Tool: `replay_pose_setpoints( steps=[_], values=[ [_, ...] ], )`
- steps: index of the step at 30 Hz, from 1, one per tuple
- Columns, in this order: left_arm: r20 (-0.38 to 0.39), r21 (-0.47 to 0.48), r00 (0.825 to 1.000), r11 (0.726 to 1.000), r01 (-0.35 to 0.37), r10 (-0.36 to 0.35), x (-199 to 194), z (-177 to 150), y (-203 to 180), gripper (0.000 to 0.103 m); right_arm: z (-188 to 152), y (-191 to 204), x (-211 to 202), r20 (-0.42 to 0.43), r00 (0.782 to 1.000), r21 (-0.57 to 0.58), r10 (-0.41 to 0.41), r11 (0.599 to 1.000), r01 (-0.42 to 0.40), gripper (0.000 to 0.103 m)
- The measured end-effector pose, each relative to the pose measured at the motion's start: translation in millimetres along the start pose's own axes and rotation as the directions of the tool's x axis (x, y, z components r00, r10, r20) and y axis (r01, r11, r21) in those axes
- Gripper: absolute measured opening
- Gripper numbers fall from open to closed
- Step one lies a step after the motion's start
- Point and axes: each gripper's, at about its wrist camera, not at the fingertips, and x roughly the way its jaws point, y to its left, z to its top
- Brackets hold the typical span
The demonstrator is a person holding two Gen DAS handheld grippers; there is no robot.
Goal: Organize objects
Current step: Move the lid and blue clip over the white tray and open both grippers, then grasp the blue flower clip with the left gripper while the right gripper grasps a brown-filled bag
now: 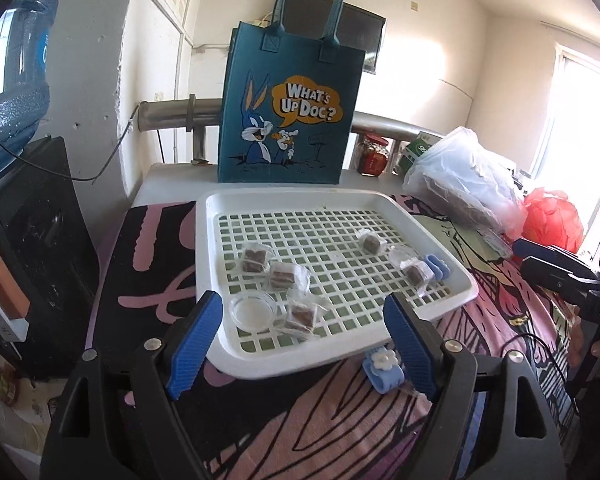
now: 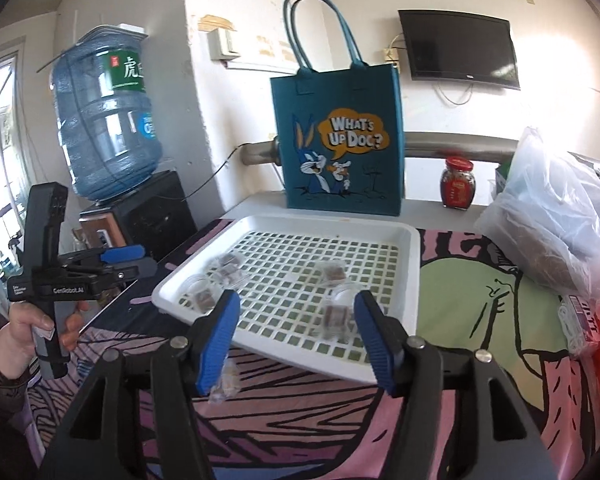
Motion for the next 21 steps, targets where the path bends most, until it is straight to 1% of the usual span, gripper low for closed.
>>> replay_pose_setpoints(
  steps=[2,4,6,7,9,10,13,17,18,20,21],
  values=[
    [-0.036,0.016,0.999,1.0,0.02,-0.019,-1,-13,-11,0.083,-12,11,6,-0.057,0.998,-0.01,0.036,0.999,-0.036,0.059],
    [-0.063,0.024,0.997,0.999,0.04,-0.039,0,-25,-21,0.083,-24,18,17,-0.124,0.991,-0.008,0.044,0.999,-0.045,0.059],
    [-0.109,0.007,0.992,0.998,0.069,-0.068,7,-34,-29,0.083,-34,21,31,-0.186,0.981,0.017,0.064,0.998,-0.062,0.059],
    [-0.134,-0.004,0.988,0.997,0.082,-0.082,12,-37,-33,0.083,-39,20,37,-0.203,0.976,0.03,0.074,0.997,-0.069,0.059],
    [-0.173,-0.011,0.98,0.995,0.099,-0.1,22,-43,-39,0.083,-45,18,44,-0.223,0.973,0.043,0.057,0.998,-0.048,0.059],
    [-0.184,-0.005,0.979,0.996,0.093,-0.093,27,-45,-43,0.083,-47,17,46,-0.229,0.972,0.052,0.049,0.998,-0.038,0.059],
    [-0.197,0.002,0.978,0.997,0.073,-0.072,40,-46,-47,0.082,-51,9,47,-0.236,0.969,0.11,0.071,0.993,-0.046,0.059],
    [-0.223,-0.049,0.972,0.996,0.072,-0.081,56,-44,-45,0.082,-53,5,47,-0.238,0.97,0.129,0.06,0.991,-0.029,0.059],
    [-0.229,-0.062,0.97,0.996,0.071,-0.084,59,-43,-44,0.081,-53,4,47,-0.237,0.969,0.134,0.062,0.991,-0.031,0.059],
    [-0.234,-0.073,0.967,0.994,0.08,-0.096,65,-42,-44,0.071,-52,4,48,-0.236,0.97,0.137,0.064,0.99,-0.032,0.059],
    [-0.239,-0.073,0.966,0.994,0.08,-0.096,68,-42,-45,0.063,-52,5,48,-0.236,0.969,0.136,0.065,0.99,-0.033,0.059]
  ],
)
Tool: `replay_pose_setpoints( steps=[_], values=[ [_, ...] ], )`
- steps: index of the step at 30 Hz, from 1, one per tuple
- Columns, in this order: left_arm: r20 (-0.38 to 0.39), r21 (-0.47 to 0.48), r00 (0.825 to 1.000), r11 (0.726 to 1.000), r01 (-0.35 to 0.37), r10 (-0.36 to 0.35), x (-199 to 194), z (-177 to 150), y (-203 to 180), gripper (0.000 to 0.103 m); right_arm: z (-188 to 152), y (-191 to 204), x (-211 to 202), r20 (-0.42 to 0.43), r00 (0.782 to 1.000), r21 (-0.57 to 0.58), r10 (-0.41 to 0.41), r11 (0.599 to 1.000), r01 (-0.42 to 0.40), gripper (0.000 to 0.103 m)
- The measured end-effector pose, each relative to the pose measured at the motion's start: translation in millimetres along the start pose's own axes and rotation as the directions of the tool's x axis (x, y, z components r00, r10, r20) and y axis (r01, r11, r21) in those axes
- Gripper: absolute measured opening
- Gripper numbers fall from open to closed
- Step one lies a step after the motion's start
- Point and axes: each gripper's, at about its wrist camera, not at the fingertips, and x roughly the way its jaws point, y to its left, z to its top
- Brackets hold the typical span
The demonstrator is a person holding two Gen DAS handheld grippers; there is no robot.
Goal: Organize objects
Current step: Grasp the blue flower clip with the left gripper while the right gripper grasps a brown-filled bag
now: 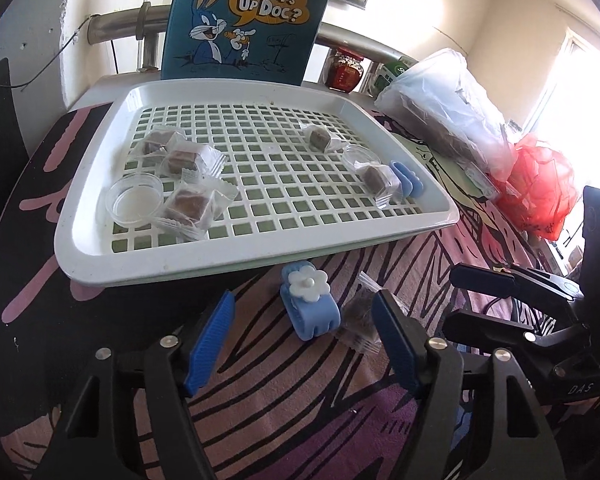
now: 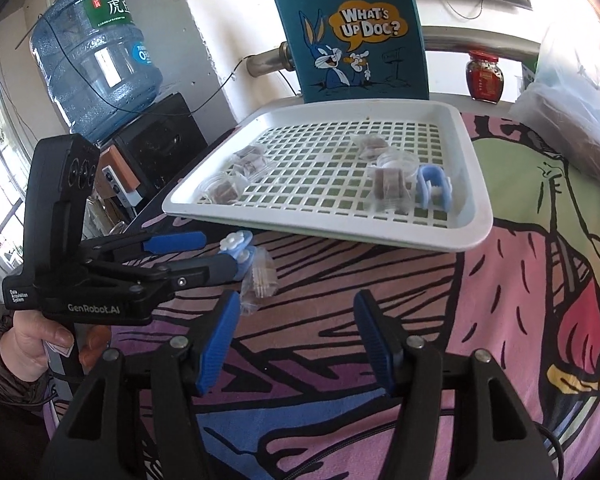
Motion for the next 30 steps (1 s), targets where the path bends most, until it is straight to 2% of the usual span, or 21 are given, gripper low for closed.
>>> replay_pose_setpoints(
  steps=[2,3,4,7,9,16,19,22,23,24,30],
  values=[
    [-0.014,-0.006,1.0,1.0,0.015,-0.015,6,-1,0,0.047,1,3,3,-0.006,1.0,-0.001,0.005,1.0,-0.005,0.059],
    [-0.02,-0.003,1.0,1.0,0.019,-0.019,8,-2,0,0.03,2,5,5,-0.01,1.0,-0.001,0.009,1.0,-0.009,0.059],
    [-0.017,0.007,1.0,1.0,0.014,-0.013,7,-3,-1,0.02,3,7,8,-0.015,1.0,-0.003,0.014,1.0,-0.014,0.059],
    [-0.024,-0.004,0.999,0.999,0.047,-0.048,3,-6,4,0.019,5,12,17,-0.036,0.999,-0.005,0.029,1.0,-0.03,0.059],
    [-0.015,0.007,0.999,0.999,0.042,-0.042,-4,-8,5,0.019,7,16,25,-0.052,0.998,-0.016,0.022,1.0,-0.023,0.058],
    [0.007,0.072,0.997,0.994,-0.076,0.076,-19,-20,9,0.019,10,37,43,-0.061,0.993,-0.183,-0.104,0.979,0.091,0.058],
    [0.012,0.075,0.996,0.993,-0.089,0.089,-20,-21,10,0.019,10,41,54,-0.092,0.985,-0.241,-0.149,0.963,0.123,0.058],
    [0.011,0.068,0.997,0.994,-0.081,0.081,-21,-21,13,0.019,12,40,54,-0.083,0.986,-0.244,-0.146,0.962,0.122,0.034],
    [0.01,0.065,0.997,0.995,-0.078,0.078,-21,-21,14,0.019,12,39,53,-0.079,0.987,-0.238,-0.141,0.964,0.119,0.029],
    [0.009,0.061,0.997,0.995,-0.075,0.075,-21,-21,15,0.019,11,38,51,-0.078,0.987,-0.236,-0.139,0.965,0.118,0.027],
    [0.029,0.071,0.997,0.995,-0.076,0.075,-24,-23,11,0.019,-3,46,24,0.0,0.992,-0.258,-0.129,0.958,0.124,0.026]
  ],
)
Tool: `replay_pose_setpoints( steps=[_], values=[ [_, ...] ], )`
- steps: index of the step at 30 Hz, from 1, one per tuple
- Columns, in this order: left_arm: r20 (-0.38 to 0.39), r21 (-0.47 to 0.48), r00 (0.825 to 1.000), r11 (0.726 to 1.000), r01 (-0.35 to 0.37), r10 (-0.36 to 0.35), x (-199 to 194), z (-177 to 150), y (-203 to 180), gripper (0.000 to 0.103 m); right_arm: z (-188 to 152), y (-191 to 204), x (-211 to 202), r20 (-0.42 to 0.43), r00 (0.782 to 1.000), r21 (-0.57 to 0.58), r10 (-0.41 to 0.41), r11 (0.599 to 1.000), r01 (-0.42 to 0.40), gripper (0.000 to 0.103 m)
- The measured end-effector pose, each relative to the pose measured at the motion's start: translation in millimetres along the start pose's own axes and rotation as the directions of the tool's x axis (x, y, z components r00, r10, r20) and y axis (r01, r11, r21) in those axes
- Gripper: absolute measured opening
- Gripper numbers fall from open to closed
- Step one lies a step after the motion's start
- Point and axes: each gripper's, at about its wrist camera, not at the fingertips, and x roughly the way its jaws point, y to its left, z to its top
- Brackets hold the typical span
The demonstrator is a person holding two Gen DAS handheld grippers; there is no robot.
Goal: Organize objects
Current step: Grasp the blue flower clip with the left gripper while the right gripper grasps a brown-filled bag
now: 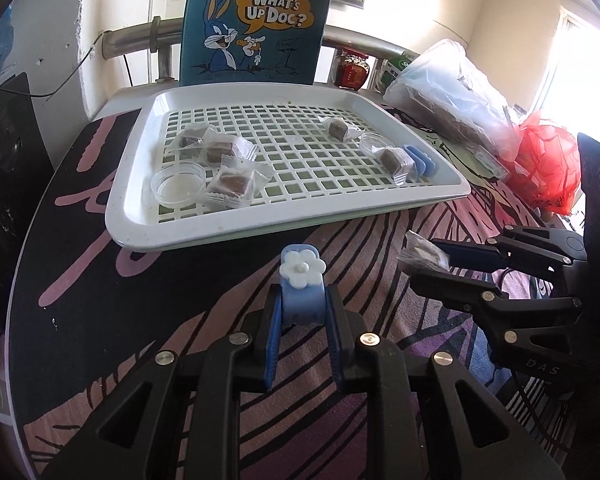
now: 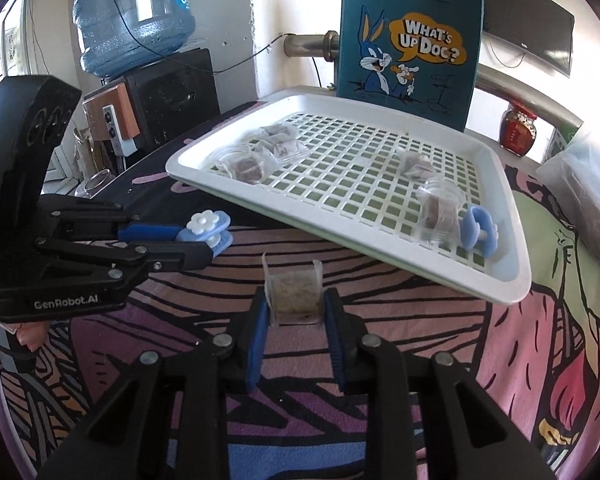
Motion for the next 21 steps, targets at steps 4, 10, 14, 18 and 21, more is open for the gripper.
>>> replay_pose_setpoints(
  steps=[4,10,14,18,21],
  values=[
    [0.014,0.003,1.0,1.0,0.007,-0.007,-2.5,0.3,-0.6,0.019,0.9,-1.1,-4.0,0.019,1.0,0.009,-0.006,1.0,0.006,0.026],
    [0.026,0.023,1.0,1.0,0.01,-0.011,-4.8,0.5,-3.7,0.019,1.8,-4.0,-0.9,0.007,1.0,0.023,0.015,1.0,-0.015,0.026],
    [0.027,0.023,1.0,1.0,0.015,-0.015,-5.4,0.7,-3.1,0.019,1.1,-5.0,1.4,-0.005,0.999,0.032,0.035,0.999,-0.035,0.026],
    [0.022,0.025,0.999,0.999,0.025,-0.026,-4.0,0.8,-3.5,0.019,0.6,-5.0,-0.8,0.006,0.999,0.03,0.039,0.999,-0.039,0.026],
    [0.021,0.028,0.999,0.999,0.028,-0.029,-3.6,0.3,-4.6,0.019,0.0,-6.6,-2.8,0.019,0.999,0.037,0.043,0.998,-0.043,0.026]
  ],
)
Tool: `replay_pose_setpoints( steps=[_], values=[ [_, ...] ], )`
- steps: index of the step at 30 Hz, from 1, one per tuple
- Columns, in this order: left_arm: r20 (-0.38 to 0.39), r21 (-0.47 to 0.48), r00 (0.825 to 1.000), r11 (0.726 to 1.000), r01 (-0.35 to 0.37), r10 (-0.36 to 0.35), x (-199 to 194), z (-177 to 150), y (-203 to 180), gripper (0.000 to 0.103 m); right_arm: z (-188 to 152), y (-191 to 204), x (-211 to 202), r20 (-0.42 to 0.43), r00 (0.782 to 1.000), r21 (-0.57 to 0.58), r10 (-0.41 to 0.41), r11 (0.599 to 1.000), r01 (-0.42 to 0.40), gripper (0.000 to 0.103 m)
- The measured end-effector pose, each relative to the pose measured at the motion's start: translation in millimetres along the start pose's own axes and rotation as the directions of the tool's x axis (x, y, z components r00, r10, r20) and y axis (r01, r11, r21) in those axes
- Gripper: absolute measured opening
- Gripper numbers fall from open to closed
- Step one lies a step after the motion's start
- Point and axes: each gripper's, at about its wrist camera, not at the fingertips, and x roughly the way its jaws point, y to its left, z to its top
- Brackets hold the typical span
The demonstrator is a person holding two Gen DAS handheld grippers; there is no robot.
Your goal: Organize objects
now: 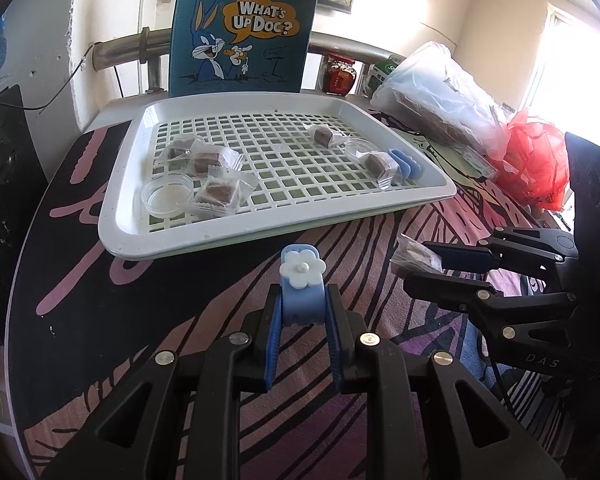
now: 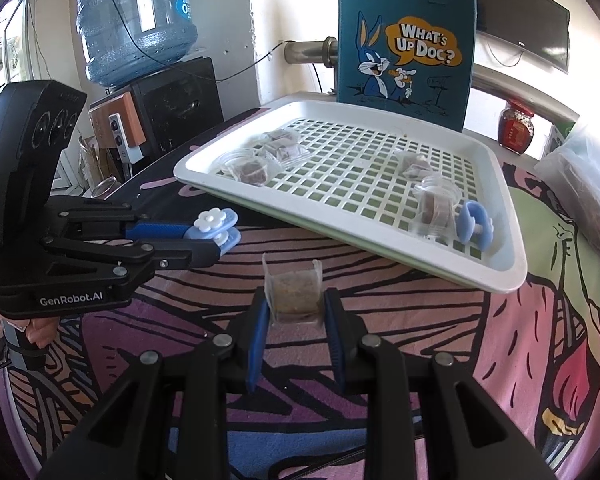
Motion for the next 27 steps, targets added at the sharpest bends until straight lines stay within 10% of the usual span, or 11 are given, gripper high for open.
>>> replay_pose_setpoints(
  steps=[27],
  values=[
    [-0.019,-0.009,1.0,1.0,0.01,-0.01,2.8,0.4,2.7,0.019,-1.1,-3.3,-3.7,0.02,1.0,0.018,0.01,1.0,-0.011,0.026]
  ],
)
